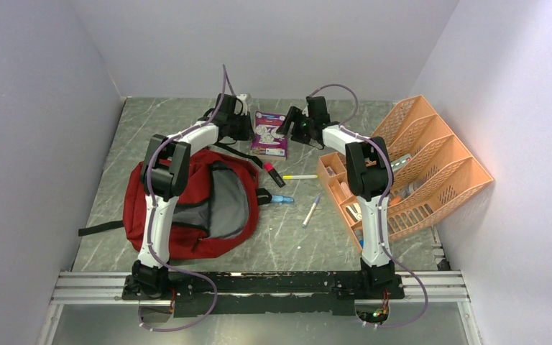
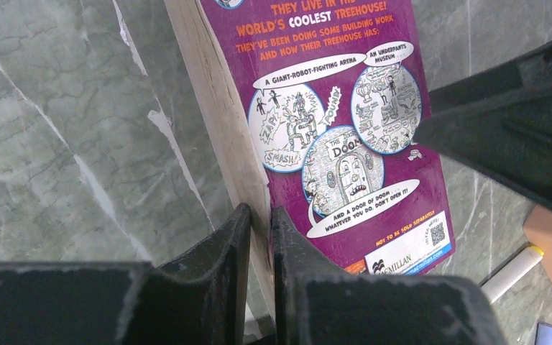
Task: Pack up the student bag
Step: Move the book to the center of the board.
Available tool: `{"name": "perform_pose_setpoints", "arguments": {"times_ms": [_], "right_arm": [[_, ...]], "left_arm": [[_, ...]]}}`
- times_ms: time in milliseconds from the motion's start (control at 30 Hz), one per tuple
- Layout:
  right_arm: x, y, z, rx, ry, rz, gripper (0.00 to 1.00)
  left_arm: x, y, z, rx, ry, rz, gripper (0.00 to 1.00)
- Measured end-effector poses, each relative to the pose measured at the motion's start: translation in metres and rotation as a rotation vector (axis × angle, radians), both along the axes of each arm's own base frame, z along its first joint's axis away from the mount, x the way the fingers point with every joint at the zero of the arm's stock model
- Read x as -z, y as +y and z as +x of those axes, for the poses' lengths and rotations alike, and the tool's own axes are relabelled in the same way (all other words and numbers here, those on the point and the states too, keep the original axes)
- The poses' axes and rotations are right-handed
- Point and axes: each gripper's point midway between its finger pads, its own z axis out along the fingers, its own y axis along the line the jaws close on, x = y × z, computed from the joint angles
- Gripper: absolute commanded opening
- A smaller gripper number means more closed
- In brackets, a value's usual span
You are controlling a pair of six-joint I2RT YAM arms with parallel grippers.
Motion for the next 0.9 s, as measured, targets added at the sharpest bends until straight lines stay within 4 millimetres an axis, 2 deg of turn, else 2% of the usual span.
{"name": "perform_pose_setpoints", "arguments": {"times_ms": [167,567,900], "right_arm": [[0.002,0.011,-0.01,-0.033,0.03,0.062,0.69],[0.0,0.016,-0.024,-0.031,0.078,0.187,0.7],[-0.003,0.023,-0.024,-0.081,0.126,0.463,0.62]], "left_arm": [[0.002,0.002,0.002,-0.03,0.03,0.024,0.05],[0.007,0.004,0.001,-0.083,0.105,0.043,0.05],[0.007,0.01,0.014,-0.093,0.074,0.085,0.05]]}}
